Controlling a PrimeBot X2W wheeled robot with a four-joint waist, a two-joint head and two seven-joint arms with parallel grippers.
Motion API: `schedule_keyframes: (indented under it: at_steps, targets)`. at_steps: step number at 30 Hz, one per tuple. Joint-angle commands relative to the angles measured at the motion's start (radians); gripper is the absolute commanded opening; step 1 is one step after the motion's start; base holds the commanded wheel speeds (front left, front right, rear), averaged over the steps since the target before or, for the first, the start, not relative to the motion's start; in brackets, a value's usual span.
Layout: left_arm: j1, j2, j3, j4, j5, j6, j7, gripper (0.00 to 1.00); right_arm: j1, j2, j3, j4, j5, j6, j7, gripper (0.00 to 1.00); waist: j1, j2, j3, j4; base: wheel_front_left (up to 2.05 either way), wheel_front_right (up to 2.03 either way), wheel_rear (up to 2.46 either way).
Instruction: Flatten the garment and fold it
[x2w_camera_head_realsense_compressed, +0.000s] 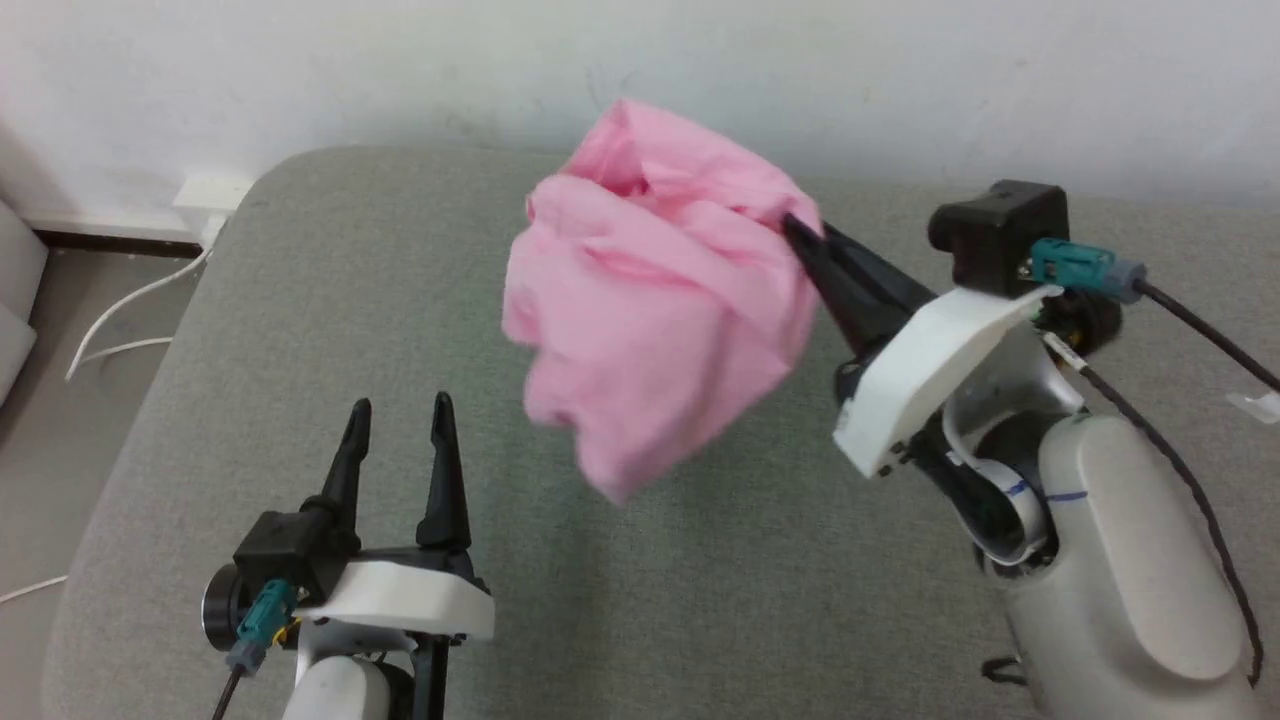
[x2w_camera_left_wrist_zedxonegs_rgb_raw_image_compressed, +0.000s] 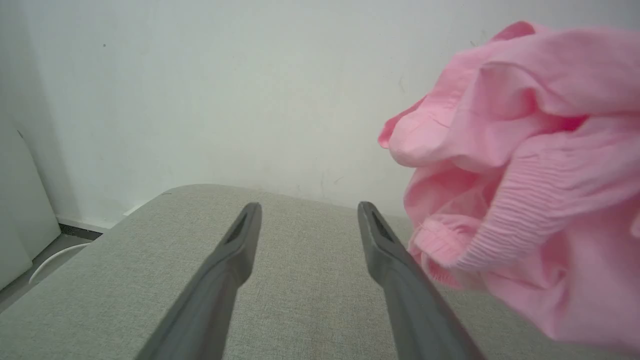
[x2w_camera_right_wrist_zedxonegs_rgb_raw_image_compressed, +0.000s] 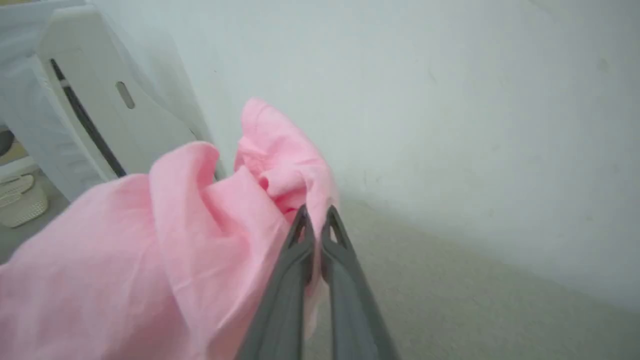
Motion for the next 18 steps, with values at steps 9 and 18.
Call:
schedule_keyframes:
  at_steps: [9,18]
  targets:
    - [-0.005,-0.011,0.003,0.010,0.012,-0.030,-0.005,1.00,0.172,-0.007,-0.241,0.312,-0.171,-0.001,0.025,0.95,0.0001,0.0000,0.020,-0.014,0.00,0.00,0.00]
    - [-0.001,-0.014,-0.002,0.015,0.020,-0.039,-0.005,1.00,0.270,-0.020,-0.288,0.146,-0.266,-0.001,-0.137,1.00,0.0001,0.0000,0.004,-0.014,0.00,0.00,0.00]
